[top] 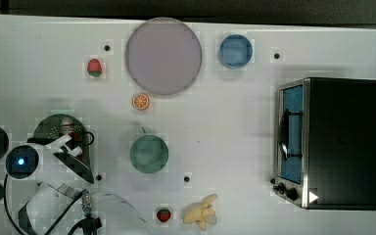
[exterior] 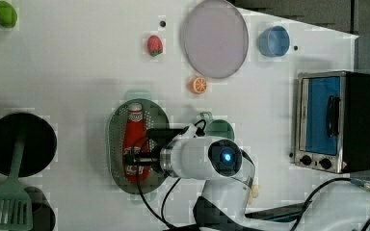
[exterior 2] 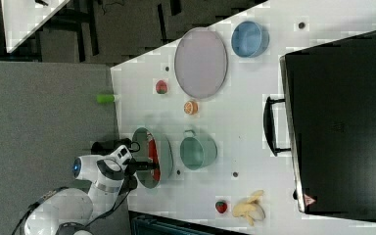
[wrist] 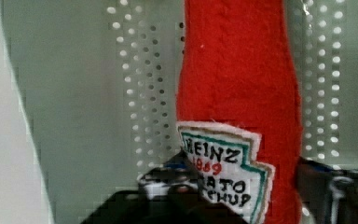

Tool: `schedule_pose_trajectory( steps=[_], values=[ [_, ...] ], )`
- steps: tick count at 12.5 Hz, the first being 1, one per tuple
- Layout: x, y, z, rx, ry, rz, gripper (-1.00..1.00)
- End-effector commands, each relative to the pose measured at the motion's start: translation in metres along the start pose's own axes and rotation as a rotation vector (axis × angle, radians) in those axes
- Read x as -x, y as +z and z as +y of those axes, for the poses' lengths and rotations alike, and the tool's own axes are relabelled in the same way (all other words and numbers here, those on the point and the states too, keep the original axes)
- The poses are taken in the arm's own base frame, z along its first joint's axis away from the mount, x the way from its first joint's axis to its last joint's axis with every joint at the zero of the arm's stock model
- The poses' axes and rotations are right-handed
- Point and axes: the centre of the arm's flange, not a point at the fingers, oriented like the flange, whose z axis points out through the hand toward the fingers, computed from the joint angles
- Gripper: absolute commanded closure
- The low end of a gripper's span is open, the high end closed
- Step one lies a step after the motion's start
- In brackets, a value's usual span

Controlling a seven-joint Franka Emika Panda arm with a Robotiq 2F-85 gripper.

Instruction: Pick ketchup from strainer and place it on the table

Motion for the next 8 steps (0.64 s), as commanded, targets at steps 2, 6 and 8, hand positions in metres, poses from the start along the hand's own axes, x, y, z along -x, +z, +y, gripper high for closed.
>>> schedule_pose_trajectory(
  steps=[2, 6, 8],
  values=[
    [-0.006, -0.032, -0.015, -0.014, 0.022, 0.065, -0.18],
    [0.001, -0.101, -0.031, 0.013, 0.077, 0.091, -0.18],
    [-0.002, -0.147, -0.042, -0.037, 0.171, 0.079, -0.18]
  ],
)
